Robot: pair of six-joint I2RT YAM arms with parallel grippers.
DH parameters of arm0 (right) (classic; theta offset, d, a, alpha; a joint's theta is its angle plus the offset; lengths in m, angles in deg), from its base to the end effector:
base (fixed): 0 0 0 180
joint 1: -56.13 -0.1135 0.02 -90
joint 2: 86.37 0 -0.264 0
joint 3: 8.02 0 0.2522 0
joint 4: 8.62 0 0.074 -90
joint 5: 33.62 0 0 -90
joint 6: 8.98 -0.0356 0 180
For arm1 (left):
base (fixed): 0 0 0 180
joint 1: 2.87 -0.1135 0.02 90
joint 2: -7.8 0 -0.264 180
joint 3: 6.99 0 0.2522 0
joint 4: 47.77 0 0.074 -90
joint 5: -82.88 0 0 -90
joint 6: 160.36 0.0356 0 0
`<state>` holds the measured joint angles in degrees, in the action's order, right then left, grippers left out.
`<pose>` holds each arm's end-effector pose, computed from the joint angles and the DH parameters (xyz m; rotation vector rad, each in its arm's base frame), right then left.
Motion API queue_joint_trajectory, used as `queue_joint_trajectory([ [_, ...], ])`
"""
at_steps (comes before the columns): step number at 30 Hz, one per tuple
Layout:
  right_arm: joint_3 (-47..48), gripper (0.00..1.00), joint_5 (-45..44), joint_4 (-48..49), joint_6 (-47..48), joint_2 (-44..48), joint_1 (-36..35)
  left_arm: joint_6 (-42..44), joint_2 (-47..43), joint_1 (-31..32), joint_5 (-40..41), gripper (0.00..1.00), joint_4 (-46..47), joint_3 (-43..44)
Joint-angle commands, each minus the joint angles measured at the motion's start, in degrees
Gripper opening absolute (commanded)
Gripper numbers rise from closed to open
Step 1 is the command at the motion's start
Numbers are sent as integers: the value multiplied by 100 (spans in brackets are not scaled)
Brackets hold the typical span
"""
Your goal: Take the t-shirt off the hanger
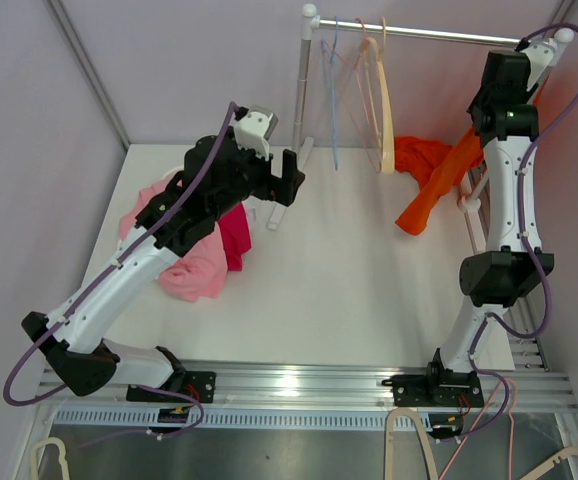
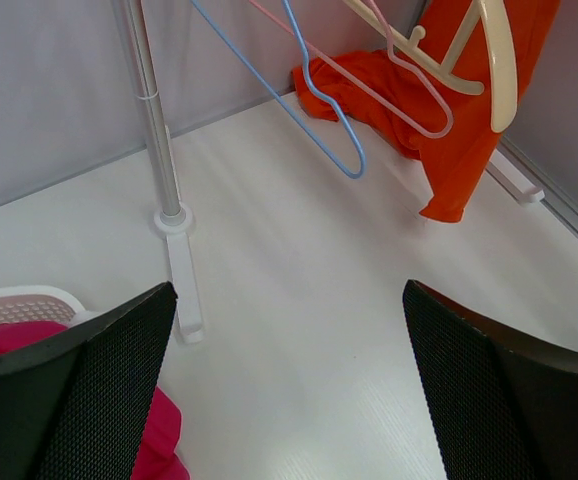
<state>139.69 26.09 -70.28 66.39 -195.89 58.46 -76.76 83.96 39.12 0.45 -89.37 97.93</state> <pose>0.4014 -0.0343 0.4765 0.6173 1.8397 -0.3799 0.2146 -0.1868 0.4669 0.4639 1.7591 -0.4843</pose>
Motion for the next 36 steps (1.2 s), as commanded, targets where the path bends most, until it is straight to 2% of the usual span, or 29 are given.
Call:
queue_joint_trajectory([
  [1,193,48,-39,351,13,-123,31,112,-14,37,-19,99,287,78],
  [3,193,48,-118,456,101,-149,31,103,30,37,33,100,279,69],
  [4,184,44,-144,492,136,-149,48,112,30,71,103,99,270,78],
  [5,210,28,-197,527,162,-149,48,129,39,89,191,99,270,69],
  [7,202,15,-250,624,206,-105,40,147,22,133,280,99,296,43],
  [8,202,2,-302,667,233,-79,40,147,13,142,280,99,322,25],
  [9,202,0,-311,729,259,-44,48,147,-5,159,254,99,340,-36],
  [15,289,0,-215,958,663,422,-241,270,21,388,34,99,481,-63],
  [17,298,0,-197,923,856,641,-592,340,91,590,16,99,516,7],
  [20,272,0,258,651,778,957,-698,402,223,844,104,99,464,157],
  [27,150,0,1199,-324,436,1318,-681,262,338,1135,-282,100,550,122],
  [32,-624,0,1402,43,373,1688,-593,367,364,1372,-318,99,824,-80],
  [36,-169,0,1350,-53,417,1328,-462,376,391,1443,-265,100,841,-89],
])
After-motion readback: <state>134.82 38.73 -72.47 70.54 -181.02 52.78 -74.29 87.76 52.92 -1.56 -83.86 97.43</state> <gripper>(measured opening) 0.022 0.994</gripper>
